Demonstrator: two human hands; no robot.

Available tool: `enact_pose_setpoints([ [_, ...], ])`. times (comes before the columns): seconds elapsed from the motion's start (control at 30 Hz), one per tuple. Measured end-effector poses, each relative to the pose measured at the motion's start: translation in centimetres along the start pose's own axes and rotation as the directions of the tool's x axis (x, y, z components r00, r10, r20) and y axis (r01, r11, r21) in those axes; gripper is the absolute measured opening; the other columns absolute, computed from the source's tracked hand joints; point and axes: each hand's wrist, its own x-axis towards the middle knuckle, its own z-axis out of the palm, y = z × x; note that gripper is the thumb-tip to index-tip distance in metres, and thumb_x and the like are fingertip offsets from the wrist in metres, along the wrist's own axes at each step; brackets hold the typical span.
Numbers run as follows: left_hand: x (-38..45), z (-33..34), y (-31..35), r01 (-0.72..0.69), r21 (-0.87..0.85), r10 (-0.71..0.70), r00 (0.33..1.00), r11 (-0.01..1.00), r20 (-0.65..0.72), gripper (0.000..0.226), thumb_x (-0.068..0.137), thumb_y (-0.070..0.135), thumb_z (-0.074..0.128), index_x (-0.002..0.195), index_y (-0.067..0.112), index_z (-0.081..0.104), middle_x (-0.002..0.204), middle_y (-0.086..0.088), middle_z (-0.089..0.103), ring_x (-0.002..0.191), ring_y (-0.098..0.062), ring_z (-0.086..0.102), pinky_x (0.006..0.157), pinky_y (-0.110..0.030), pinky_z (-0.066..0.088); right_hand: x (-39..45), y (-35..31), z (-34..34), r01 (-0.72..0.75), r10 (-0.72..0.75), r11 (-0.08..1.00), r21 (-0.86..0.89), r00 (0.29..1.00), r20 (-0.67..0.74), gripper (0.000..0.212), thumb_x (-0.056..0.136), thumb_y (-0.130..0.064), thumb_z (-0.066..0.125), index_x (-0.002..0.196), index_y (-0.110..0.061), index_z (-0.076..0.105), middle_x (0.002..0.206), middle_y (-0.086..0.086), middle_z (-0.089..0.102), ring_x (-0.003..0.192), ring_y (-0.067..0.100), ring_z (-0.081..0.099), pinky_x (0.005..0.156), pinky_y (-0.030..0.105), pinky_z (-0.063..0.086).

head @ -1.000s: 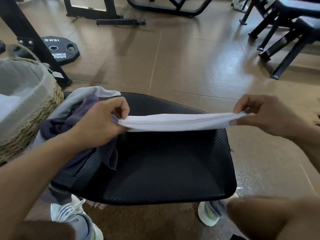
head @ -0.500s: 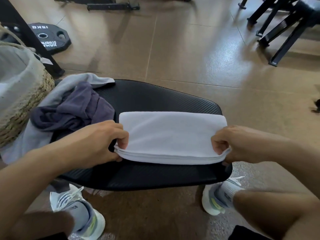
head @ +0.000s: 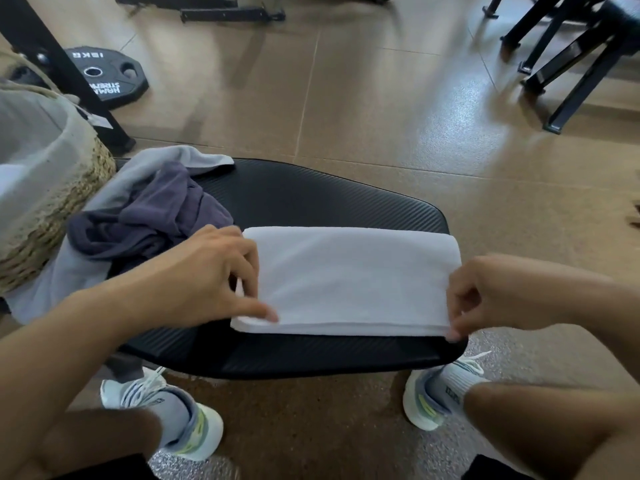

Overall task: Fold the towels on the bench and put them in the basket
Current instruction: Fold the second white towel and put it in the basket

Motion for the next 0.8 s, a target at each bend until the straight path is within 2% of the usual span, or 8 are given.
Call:
enact_pose_setpoints([
  [0.07,0.9,0.9,1.1,-0.020,-0.100,-0.006,0.966,0.995,-0.257,0.035,0.082,0.069,0.061,0.075,0.036,0.071,0.091,0.020,0.059,0.092,-0.005,0.053,0.085,-0.026,0.042,1.3,-0.4,0.7,0.129,-0.083,0.983,0.127,0.945,-0.315,0.019,0.075,-0.056,0.076,0.077,-0.037,0.074,0.073,-0.011,0.067,0.069,0.007,0.059,0.061,0.021,0.043],
  [0.17,2.9,3.2,3.0,-0.045,-0.042,0.027,0.932,0.998,-0.361,0.044,0.097,0.058,0.050,0.124,0.027,0.067,0.133,0.009,0.059,0.128,-0.014,0.050,0.110,-0.033,0.039,4.0,-2.6,2.7,0.346,-0.188,0.933,0.093,0.694,-0.695,0.027,0.094,-0.039,0.064,0.120,-0.033,0.069,0.112,-0.014,0.068,0.105,0.005,0.060,0.091,0.027,0.046],
  [0.2,3.5,4.0,3.4,-0.033,-0.019,0.025,0.950,0.999,-0.310,0.059,0.096,0.061,0.042,0.140,0.024,0.056,0.149,0.005,0.050,0.143,-0.016,0.038,0.119,-0.036,0.030,5.0,-3.1,3.4,0.340,-0.224,0.940,0.026,0.675,-0.703,0.042,0.098,-0.040,0.058,0.139,-0.030,0.058,0.132,-0.011,0.062,0.124,0.009,0.053,0.104,0.029,0.041],
  [0.27,4.4,5.2,3.9,0.017,0.021,-0.014,0.989,1.000,-0.149,0.087,0.090,0.074,0.023,0.159,0.020,0.026,0.169,0.002,0.017,0.157,-0.014,0.005,0.127,-0.037,0.005,6.1,-3.6,4.5,0.259,-0.229,0.965,-0.034,0.778,-0.585,0.072,0.098,-0.059,0.042,0.160,-0.027,0.024,0.164,-0.009,0.029,0.152,0.012,0.021,0.123,0.030,0.020],
  [0.33,4.5,6.1,4.1,0.024,0.140,-0.025,1.000,0.990,0.003,0.105,0.083,0.086,0.014,0.162,0.019,-0.005,0.169,0.003,-0.015,0.153,-0.011,-0.023,0.126,-0.039,-0.011,6.4,-3.6,5.4,0.190,-0.219,0.975,-0.112,0.884,-0.413,0.097,0.085,-0.083,0.023,0.162,-0.030,-0.001,0.169,-0.012,-0.007,0.156,0.011,-0.012,0.127,0.033,-0.001],
  [0.4,4.2,6.6,4.0,-0.007,0.217,-0.008,0.998,0.976,0.067,0.114,0.079,0.094,0.019,0.158,0.023,-0.022,0.164,0.005,-0.032,0.147,-0.011,-0.037,0.124,-0.044,-0.016,6.4,-3.3,6.2,0.194,-0.252,0.962,-0.191,0.900,-0.355,0.104,0.077,-0.093,0.013,0.160,-0.035,-0.008,0.167,-0.013,-0.019,0.152,0.010,-0.025,0.126,0.036,-0.009],
  [0.63,3.7,6.7,3.3,-0.042,0.214,0.031,0.998,0.976,0.053,0.119,0.068,0.102,0.031,0.157,0.040,-0.018,0.162,0.011,-0.035,0.146,-0.014,-0.040,0.122,-0.057,-0.013,6.3,-3.2,5.9,0.110,-0.168,0.977,-0.183,0.924,-0.345,0.121,0.067,-0.100,0.030,0.157,-0.036,-0.020,0.165,-0.014,-0.026,0.150,0.015,-0.032,0.124,0.043,-0.015],
  [0.8,3.6,6.5,3.5,-0.041,0.222,0.026,0.997,0.974,0.070,0.116,0.069,0.101,0.027,0.156,0.041,-0.021,0.162,0.012,-0.035,0.145,-0.015,-0.041,0.120,-0.060,-0.015,6.2,-3.4,6.2,0.119,-0.211,0.957,-0.266,0.912,-0.352,0.115,0.071,-0.100,0.014,0.157,-0.033,-0.021,0.165,-0.008,-0.028,0.149,0.018,-0.035,0.124,0.047,-0.013],
])
